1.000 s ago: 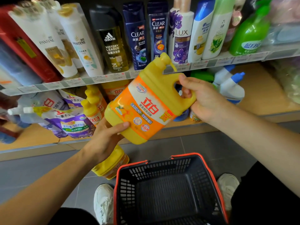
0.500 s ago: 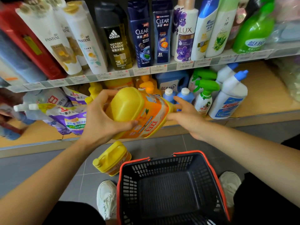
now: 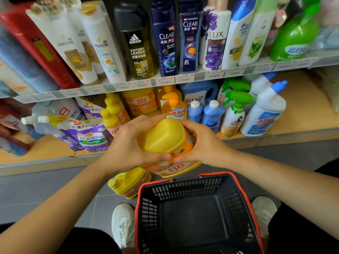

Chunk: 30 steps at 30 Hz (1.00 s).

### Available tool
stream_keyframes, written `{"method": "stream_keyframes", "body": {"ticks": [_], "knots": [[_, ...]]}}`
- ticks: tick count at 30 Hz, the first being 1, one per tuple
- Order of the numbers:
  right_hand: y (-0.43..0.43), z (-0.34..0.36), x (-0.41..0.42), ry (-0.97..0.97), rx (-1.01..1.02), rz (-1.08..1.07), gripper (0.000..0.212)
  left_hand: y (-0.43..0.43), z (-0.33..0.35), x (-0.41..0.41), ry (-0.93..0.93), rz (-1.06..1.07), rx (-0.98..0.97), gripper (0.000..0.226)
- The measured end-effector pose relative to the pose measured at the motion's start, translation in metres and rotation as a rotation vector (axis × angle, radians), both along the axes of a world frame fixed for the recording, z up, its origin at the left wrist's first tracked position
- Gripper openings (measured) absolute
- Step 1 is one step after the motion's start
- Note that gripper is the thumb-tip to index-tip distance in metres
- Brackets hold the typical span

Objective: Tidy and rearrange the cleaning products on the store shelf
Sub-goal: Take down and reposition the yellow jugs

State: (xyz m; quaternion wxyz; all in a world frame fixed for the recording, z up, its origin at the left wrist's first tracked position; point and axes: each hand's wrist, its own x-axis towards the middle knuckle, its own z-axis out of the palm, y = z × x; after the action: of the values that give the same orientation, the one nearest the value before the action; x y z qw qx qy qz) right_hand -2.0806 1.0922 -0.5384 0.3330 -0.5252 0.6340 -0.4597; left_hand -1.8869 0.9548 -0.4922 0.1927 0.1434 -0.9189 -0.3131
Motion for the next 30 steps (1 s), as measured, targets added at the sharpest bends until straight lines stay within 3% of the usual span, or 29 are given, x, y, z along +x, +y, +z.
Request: {"method": "stream_keyframes", "body": {"ticks": [6, 11, 15, 18, 22, 27, 30], "knots": [[-0.002, -0.004, 0.004, -0.066, 0.012, -0.074, 0.085, 0.004, -0.004, 0.0, 0.032, -0.076, -0.076, 0.067], [-0.006, -0.01, 0.005, -0.113, 0.005, -0.116, 0.083, 0.008, -0.006, 0.0, 0.162, -0.108, -0.157, 0.044], [-0.01, -0.011, 0.003, -0.117, -0.001, -0.135, 0.078, 0.006, -0.005, 0.003, 0.239, -0.019, -0.176, 0.025], [-0.011, -0.011, 0.003, -0.12, -0.006, -0.122, 0.076, 0.002, -0.005, 0.005, 0.235, 0.097, -0.137, 0.027], [-0.01, -0.009, 0.003, -0.14, -0.026, -0.115, 0.073, -0.006, -0.008, 0.006, 0.13, 0.244, 0.07, 0.032], [-0.011, -0.007, 0.002, -0.148, -0.055, -0.08, 0.078, -0.012, -0.012, 0.001, 0.107, 0.309, 0.553, 0.03], [-0.01, -0.006, 0.002, -0.133, -0.064, -0.065, 0.077, -0.018, -0.015, 0.002, 0.075, 0.349, 0.672, 0.032]]}}
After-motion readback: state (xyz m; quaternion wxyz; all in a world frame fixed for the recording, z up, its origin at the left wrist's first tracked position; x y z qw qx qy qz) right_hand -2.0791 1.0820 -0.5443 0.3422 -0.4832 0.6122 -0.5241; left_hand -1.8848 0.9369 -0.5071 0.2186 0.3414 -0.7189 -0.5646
